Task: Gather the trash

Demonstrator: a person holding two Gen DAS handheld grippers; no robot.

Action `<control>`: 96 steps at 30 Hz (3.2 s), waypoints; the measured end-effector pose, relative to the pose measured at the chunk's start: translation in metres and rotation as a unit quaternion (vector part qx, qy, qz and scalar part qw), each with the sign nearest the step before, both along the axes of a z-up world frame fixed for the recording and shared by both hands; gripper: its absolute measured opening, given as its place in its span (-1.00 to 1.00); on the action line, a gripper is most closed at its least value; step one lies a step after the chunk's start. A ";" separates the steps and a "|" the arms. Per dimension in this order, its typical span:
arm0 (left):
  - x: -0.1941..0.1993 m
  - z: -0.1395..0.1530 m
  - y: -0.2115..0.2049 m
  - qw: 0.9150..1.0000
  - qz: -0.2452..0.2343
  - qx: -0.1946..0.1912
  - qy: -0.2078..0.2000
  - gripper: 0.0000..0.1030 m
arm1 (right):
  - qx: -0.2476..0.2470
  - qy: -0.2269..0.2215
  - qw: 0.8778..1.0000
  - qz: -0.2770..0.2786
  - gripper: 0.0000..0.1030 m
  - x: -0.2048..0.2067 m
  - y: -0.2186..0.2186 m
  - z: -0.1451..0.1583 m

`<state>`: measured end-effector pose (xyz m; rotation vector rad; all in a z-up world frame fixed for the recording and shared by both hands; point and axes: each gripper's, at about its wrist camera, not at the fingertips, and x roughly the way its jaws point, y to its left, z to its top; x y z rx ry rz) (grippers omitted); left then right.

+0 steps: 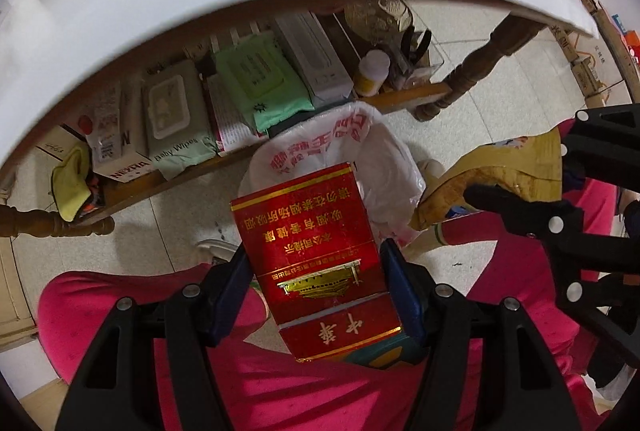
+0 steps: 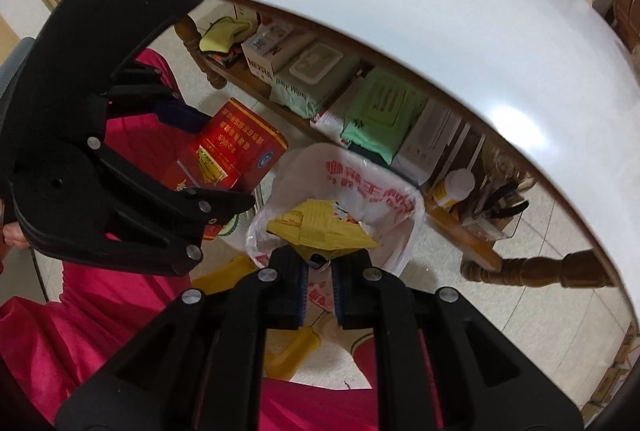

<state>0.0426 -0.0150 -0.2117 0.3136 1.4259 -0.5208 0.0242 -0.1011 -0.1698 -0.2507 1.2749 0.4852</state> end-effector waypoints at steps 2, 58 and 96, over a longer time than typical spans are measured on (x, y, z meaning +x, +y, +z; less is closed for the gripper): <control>0.001 -0.011 -0.002 1.000 0.000 0.003 0.008 0.21 | -0.001 0.004 1.000 -0.004 -0.79 0.001 0.000 -0.006; 0.047 -0.196 -0.022 0.987 0.030 0.079 0.138 0.26 | -0.019 0.105 0.985 -0.135 -0.75 0.056 -0.026 -0.193; 0.015 -0.117 -0.001 0.989 0.127 0.055 0.049 0.53 | -0.021 0.016 0.972 -0.235 0.41 -0.002 -0.050 -0.113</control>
